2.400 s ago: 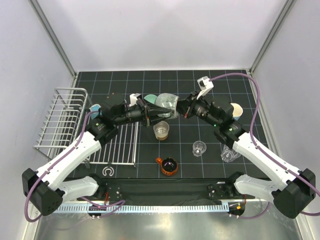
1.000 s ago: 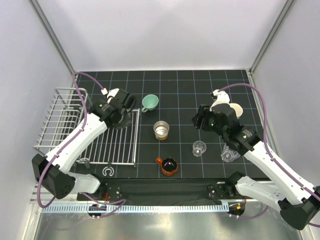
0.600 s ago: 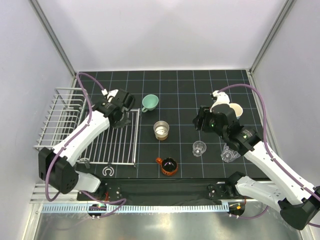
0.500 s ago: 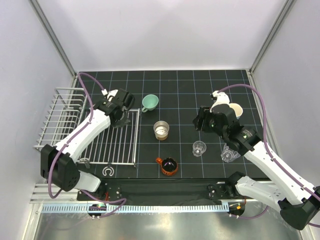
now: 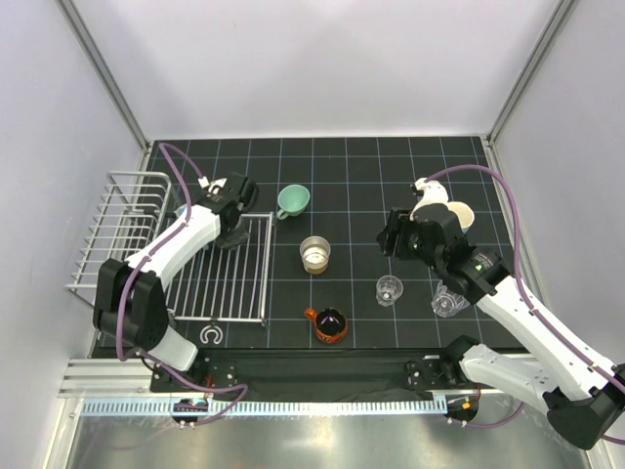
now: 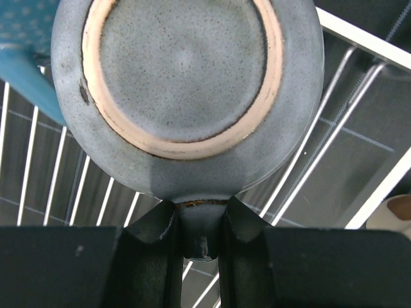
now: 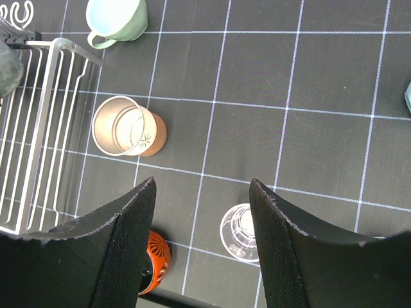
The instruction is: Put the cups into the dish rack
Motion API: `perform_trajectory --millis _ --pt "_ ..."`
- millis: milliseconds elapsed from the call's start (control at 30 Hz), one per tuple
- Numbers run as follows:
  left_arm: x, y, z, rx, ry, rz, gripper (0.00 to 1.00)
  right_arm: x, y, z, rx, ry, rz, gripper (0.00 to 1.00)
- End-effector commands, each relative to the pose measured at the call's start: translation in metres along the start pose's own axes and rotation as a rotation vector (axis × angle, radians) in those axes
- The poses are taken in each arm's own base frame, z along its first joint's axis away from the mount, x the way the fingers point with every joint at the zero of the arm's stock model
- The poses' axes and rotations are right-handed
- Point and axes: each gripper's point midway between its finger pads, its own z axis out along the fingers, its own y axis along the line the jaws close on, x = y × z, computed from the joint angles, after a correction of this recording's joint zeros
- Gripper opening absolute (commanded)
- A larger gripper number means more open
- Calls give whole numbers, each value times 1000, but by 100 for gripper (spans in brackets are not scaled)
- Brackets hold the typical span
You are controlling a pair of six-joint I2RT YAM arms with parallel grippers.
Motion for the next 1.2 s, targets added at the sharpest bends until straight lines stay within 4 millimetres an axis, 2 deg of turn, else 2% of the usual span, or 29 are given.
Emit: perform_trajectory --millis 0,233,633,900,1167 --pt "-29 -5 2 17 -91 -42 0 -11 6 -7 -23 -35 16 62" --pt "-29 17 11 -35 -88 -62 0 -7 7 -5 -28 -18 20 61" --pt "-32 43 20 -106 -106 -80 0 1 9 0 -38 13 30 62" --pt "-41 54 24 -136 -126 -81 0 8 10 3 -43 35 36 61" --pt "-32 55 34 -137 -97 -85 0 10 9 3 -40 42 38 61"
